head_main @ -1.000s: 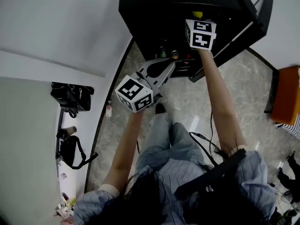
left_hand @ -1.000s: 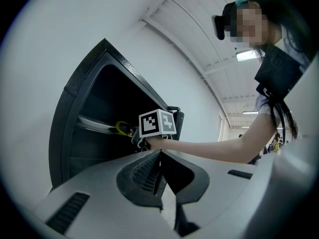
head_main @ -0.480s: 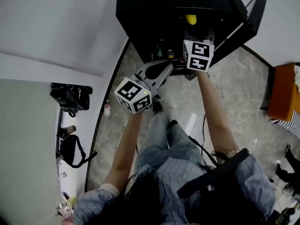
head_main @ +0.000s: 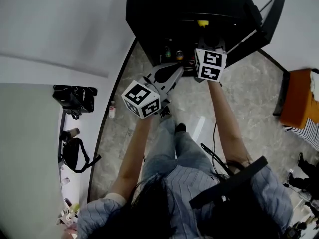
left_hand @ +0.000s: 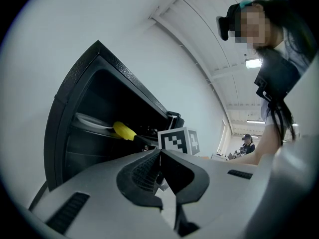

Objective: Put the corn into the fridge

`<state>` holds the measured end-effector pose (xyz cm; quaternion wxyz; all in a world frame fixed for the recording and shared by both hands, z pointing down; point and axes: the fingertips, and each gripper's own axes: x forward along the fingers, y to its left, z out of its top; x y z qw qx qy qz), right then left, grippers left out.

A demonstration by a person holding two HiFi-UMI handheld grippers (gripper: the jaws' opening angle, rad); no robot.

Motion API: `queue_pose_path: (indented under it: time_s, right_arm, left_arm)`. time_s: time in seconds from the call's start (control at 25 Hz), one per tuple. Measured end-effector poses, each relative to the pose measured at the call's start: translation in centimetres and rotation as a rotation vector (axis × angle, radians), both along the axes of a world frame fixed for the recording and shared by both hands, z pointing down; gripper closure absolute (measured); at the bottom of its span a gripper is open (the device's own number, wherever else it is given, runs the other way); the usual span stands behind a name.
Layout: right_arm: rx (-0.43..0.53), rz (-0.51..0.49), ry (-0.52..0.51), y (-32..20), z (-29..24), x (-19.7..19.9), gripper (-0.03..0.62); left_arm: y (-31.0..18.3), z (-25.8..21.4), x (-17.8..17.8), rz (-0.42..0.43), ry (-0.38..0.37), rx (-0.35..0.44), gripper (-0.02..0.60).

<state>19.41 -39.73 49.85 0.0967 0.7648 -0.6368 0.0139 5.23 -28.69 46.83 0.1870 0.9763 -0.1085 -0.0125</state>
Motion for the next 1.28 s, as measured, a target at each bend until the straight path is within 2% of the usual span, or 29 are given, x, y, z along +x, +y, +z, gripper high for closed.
queue_pose_path:
  time_s: [0.44,0.92,1.12,1.28]
  right_arm:
    - [-0.042,-0.029,0.085,-2.4,0.0,0.3,0.545]
    - [-0.088,-0.038,0.08,-2.8,-0.1,0.5,0.545]
    - [-0.096,-0.061,0.056,-0.9,-0.9,-0.3,0.545]
    - [-0.085,-0.083,0.023,1.7,-2.6,-1.2,0.545]
  left_arm:
    - [1.3,0.8,-1.4,-0.018,-0.023,-0.036,0.574]
    - [3.1,0.6,-2.2,-0.029,-0.034,-0.055,0.574]
    - [3.4,-0.5,-2.9,-0.056,-0.012,-0.061,0.574]
    - [3.5,-2.6,-3.2,-0.087,0.045,-0.072,0.574]
